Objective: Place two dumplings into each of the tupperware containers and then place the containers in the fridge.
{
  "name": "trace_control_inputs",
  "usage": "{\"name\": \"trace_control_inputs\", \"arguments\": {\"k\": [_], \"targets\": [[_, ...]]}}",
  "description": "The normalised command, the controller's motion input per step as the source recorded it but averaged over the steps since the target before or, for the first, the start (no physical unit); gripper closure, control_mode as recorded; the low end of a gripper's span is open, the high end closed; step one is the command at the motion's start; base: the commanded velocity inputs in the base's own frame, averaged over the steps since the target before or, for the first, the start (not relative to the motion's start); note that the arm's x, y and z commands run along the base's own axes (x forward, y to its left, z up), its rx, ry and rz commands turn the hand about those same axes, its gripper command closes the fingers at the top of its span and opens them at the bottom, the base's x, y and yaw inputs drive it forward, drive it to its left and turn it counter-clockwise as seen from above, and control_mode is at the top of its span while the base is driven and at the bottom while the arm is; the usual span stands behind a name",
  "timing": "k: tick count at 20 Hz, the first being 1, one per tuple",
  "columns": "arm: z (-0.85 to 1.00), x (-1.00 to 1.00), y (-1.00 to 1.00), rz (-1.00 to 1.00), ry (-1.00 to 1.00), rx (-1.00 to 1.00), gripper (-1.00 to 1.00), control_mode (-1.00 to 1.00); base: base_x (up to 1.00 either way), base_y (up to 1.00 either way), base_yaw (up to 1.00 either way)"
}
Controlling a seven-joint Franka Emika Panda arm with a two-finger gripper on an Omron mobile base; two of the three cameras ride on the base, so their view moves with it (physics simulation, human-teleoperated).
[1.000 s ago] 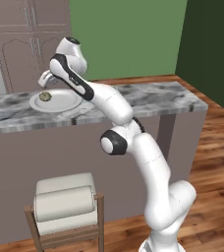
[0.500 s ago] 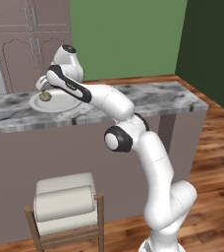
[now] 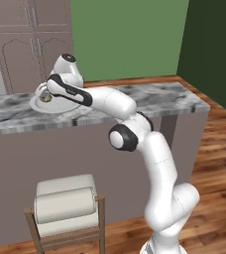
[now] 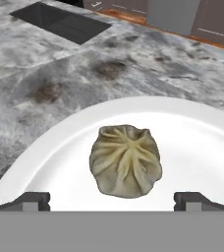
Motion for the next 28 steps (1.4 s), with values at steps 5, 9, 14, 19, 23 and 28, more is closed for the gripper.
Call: {"name": "trace_control_inputs", "arguments": {"k": [5, 9, 14, 19, 23, 28], "targets": [[-0.09, 0.11, 0.0, 0.0, 0.07, 0.0, -1.0, -1.0, 0.0, 0.0, 0.0], [-0.01, 0.12, 0.0, 0.0, 0.06, 0.0, -1.0, -1.0, 0.0, 0.0, 0.0], [0.0, 0.18, 0.04, 0.0, 0.01, 0.0, -1.0, -1.0, 0.0, 0.0, 0.0], [0.0, 0.18, 0.1, 0.0, 0.02, 0.0, -1.0, -1.0, 0.0, 0.0, 0.0], [0.0, 0.24, 0.14, 0.0, 0.01, 0.0, -1.0, -1.0, 0.0, 0.0, 0.0], [0.0, 0.14, 0.14, 0.0, 0.06, 0.0, -1.0, -1.0, 0.0, 0.0, 0.0]]}}
